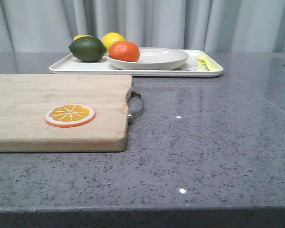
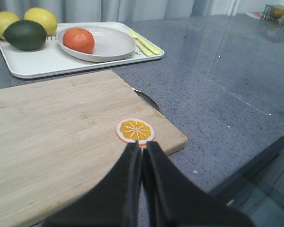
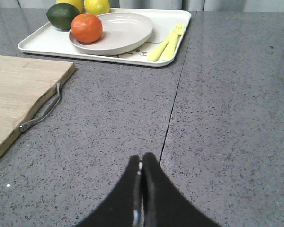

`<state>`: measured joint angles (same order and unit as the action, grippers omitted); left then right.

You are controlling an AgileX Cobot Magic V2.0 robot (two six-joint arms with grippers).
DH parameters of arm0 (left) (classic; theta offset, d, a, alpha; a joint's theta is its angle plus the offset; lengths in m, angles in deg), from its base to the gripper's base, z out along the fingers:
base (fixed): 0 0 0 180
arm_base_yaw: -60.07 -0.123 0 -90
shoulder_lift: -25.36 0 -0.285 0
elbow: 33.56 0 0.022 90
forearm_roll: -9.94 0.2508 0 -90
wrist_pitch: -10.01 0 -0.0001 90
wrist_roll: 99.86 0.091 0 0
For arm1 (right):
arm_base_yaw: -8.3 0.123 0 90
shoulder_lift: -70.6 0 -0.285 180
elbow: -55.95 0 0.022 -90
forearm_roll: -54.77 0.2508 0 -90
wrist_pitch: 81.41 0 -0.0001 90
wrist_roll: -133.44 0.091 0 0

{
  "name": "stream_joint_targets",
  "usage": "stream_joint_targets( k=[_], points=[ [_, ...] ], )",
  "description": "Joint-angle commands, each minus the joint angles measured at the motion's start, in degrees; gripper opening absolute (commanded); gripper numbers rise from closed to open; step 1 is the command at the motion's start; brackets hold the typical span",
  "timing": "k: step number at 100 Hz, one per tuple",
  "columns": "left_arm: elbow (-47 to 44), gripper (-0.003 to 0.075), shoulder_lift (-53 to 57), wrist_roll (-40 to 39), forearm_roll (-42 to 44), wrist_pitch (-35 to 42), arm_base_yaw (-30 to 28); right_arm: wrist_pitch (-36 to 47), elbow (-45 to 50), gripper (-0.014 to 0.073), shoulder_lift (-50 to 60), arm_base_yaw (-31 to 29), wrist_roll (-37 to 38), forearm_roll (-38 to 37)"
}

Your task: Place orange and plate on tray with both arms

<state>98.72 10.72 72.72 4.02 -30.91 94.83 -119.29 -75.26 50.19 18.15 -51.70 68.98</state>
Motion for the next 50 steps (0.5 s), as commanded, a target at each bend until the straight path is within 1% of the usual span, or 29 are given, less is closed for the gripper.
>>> stream_joint_targets(
  k=[1,11,16,23,33,50],
  points=[
    [0.1,-0.0020,-0.7,-0.2,0.9,7.5,-0.3,4.6,-1.4,-0.0068,-0.5,0.0,-0.2,0.6],
    [-2.8,-0.0020,-0.7,-0.2,4.3,15.9,-2.3,4.6,-1.4,-0.0068,-0.5,0.0,-0.2,0.6],
    [-4.6,-0.0020,-0.7,-0.2,4.3,21.6,-4.3,4.6,-1.4,-0.0068,-0.5,0.0,-0.2,0.6],
    [-7.2,-0.0020,-0.7,-0.2,4.3,26.9,-7.0,4.6,-1.4,-0.0068,-0.5,0.0,-0.2,0.6],
    [-10.6,-0.0020,-0.7,-0.2,4.3,30.7,-12.5,4.6,-1.4,-0.0068,-0.5,0.0,-0.2,0.6],
    [-14.5,-0.0020,-0.6,-0.2,2.2,32.5,-21.7,4.6,-1.4,-0.0068,-0.5,0.0,-0.2,0.6]
  ],
)
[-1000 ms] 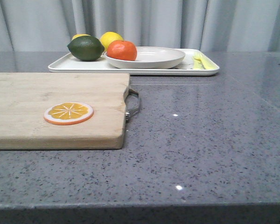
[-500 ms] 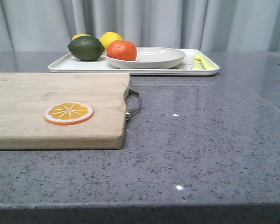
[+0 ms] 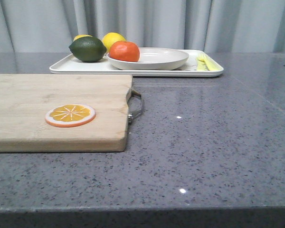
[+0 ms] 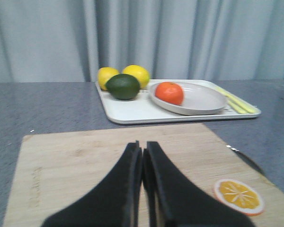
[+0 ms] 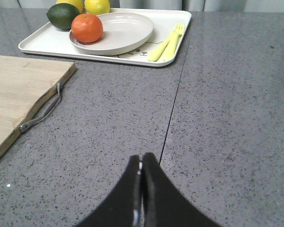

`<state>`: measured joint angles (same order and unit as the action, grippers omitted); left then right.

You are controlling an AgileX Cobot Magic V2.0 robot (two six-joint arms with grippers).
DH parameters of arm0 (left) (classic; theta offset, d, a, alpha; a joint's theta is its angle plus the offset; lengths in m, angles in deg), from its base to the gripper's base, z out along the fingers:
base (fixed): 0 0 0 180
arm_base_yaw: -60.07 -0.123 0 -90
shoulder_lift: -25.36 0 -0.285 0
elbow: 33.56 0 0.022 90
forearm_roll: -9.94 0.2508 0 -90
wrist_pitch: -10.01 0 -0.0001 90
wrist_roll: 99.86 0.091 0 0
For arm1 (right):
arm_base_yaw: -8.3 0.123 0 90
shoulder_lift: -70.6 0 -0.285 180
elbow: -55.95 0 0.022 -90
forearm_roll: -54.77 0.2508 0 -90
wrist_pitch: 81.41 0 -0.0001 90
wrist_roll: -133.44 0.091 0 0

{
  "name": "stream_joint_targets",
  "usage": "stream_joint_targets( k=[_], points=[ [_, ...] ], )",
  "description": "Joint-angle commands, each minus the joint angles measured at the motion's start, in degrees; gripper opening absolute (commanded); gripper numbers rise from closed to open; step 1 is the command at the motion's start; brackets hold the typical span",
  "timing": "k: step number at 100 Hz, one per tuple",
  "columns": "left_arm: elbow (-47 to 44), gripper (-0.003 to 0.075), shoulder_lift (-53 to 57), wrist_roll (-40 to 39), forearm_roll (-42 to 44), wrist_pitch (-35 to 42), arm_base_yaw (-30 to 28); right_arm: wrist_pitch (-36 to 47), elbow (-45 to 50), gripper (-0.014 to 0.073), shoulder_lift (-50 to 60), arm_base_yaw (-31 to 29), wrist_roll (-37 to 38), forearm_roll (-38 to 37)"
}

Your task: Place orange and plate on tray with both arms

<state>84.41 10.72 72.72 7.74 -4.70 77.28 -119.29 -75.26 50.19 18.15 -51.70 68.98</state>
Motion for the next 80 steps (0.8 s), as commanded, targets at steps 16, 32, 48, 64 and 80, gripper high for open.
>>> stream_joint_targets(
  k=[16,32,48,64,80],
  points=[
    [-4.2,-0.0020,1.7,0.4,-2.2,9.4,-11.7,4.6,-1.4,-0.0068,-0.5,0.0,-0.2,0.6],
    [-9.2,-0.0020,4.7,2.2,-2.2,13.7,-16.9,4.6,-1.4,-0.0068,-0.5,0.0,-0.2,0.6],
    [-13.1,-0.0020,7.5,3.2,-2.2,13.9,-18.6,4.6,-1.4,-0.0068,-0.5,0.0,-0.2,0.6],
    [-15.8,-0.0020,9.1,5.9,-3.0,12.6,-18.6,4.6,-1.4,-0.0068,-0.5,0.0,-0.2,0.6],
    [-15.8,-0.0020,9.1,8.4,-3.0,12.4,-18.6,4.7,-1.4,-0.0068,-0.5,0.0,-0.2,0.6]
  ],
)
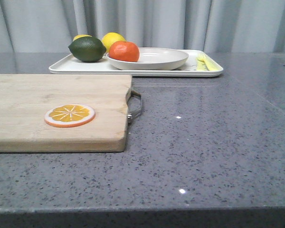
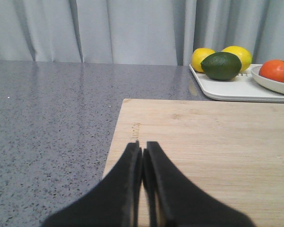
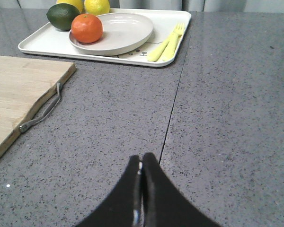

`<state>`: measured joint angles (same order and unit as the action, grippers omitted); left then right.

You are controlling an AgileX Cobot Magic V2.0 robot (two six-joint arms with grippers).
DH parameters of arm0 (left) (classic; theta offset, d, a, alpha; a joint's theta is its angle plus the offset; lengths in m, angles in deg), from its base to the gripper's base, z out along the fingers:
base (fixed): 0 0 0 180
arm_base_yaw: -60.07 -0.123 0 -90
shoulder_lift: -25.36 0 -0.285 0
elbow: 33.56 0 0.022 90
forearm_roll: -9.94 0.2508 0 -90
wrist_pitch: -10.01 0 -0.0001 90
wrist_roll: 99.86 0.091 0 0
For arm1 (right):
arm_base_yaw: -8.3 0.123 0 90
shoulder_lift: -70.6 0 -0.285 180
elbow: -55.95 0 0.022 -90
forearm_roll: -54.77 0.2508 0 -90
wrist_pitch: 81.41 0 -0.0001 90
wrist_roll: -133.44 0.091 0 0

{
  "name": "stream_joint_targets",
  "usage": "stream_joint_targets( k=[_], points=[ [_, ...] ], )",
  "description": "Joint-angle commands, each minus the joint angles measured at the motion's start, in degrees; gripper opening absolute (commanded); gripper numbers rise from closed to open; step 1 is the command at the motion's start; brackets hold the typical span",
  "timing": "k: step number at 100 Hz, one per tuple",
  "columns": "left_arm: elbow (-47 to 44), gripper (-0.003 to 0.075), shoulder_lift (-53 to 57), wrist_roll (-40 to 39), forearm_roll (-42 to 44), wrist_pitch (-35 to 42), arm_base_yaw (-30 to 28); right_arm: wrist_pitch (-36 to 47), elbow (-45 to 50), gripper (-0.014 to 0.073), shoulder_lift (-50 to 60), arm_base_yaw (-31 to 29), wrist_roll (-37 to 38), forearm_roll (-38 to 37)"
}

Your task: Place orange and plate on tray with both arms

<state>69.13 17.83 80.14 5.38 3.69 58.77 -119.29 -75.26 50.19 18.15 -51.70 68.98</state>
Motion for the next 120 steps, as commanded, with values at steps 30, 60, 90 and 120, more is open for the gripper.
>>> stream_joint_targets(
  k=[30,60,90,120],
  points=[
    [-0.4,-0.0020,1.9,1.0,-0.8,4.9,-0.1,4.7,-1.4,-0.0068,-0.5,0.0,-0.2,0.6],
    [-0.4,-0.0020,1.9,1.0,-0.8,4.9,-0.1,4.7,-1.4,-0.0068,-0.5,0.0,-0.2,0.6],
    [-0.4,-0.0020,1.9,1.0,-0.8,4.9,-0.1,4.7,-1.4,-0.0068,-0.5,0.0,-0.2,0.6],
    [-0.4,-0.0020,1.9,1.0,-0.8,4.9,-0.1,4.7,-1.4,-0.0068,-0.5,0.0,-0.2,0.6]
  ],
)
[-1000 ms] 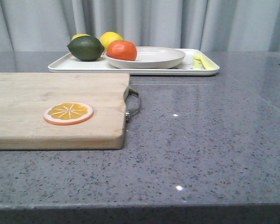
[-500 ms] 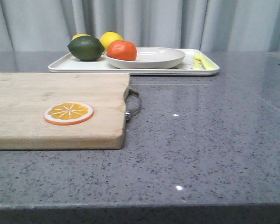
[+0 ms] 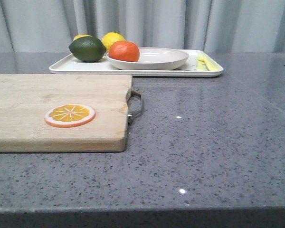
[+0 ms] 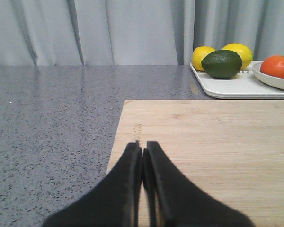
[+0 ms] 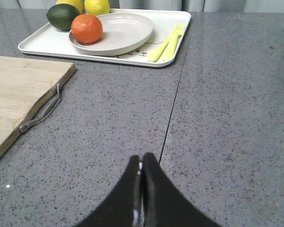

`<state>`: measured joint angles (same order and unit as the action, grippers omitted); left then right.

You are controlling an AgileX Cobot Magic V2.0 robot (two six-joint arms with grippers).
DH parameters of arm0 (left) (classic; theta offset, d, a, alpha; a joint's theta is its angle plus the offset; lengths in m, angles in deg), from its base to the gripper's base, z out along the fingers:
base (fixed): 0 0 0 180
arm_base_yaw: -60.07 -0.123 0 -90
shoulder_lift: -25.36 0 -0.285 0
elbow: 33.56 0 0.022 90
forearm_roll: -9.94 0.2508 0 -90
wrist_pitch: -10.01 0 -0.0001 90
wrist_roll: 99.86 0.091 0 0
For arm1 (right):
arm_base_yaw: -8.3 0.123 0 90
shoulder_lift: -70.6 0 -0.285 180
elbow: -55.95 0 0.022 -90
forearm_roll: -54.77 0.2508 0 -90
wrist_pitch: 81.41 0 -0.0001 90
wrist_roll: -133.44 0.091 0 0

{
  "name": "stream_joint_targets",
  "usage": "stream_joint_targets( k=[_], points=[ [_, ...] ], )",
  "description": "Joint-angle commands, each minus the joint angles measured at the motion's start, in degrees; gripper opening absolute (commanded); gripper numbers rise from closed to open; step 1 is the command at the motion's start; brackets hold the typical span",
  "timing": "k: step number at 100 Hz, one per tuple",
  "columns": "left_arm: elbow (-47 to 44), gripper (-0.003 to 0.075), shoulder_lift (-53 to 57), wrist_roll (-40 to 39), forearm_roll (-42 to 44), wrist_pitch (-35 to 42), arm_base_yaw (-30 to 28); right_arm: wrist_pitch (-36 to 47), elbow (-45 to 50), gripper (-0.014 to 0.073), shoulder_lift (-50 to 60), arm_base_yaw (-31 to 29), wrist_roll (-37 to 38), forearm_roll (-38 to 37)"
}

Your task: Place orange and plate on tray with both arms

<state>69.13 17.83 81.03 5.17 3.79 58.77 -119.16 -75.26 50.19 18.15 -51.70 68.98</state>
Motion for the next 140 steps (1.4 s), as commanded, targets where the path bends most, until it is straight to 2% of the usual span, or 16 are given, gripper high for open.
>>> stream_joint_targets(
  k=[1,19,52,69,80,109,140],
  points=[
    [-0.4,-0.0020,1.9,0.1,-0.5,4.9,-0.1,4.6,-1.4,-0.0068,-0.5,0.0,-0.2,0.6],
    [-0.4,-0.0020,1.9,0.1,-0.5,4.9,-0.1,6.6,-1.0,-0.0068,-0.5,0.0,-0.2,-0.6],
    [-0.4,-0.0020,1.9,0.1,-0.5,4.9,-0.1,30.2,9.5,-0.0068,0.4,0.0,1.5,-5.8],
    [-0.4,-0.0020,1.9,0.1,-0.5,4.9,-0.1,38.2,14.2,-0.0068,1.9,-1.2,8.7,-12.8],
    [-0.4,-0.0020,1.9,0.1,-0.5,4.9,-0.1,42.0,17.3,-0.0068,2.6,-3.3,11.5,-14.5],
    [-0.4,-0.0020,1.9,0.1,-0.5,4.9,-0.1,43.9,23.9,-0.0068,7.4,-8.9,11.6,-17.2],
    [-0.4,-0.0020,1.9,0.1,-0.5,4.9,-0.1,43.5,28.8,-0.0068,13.7,-10.6,13.6,-17.2]
  ],
)
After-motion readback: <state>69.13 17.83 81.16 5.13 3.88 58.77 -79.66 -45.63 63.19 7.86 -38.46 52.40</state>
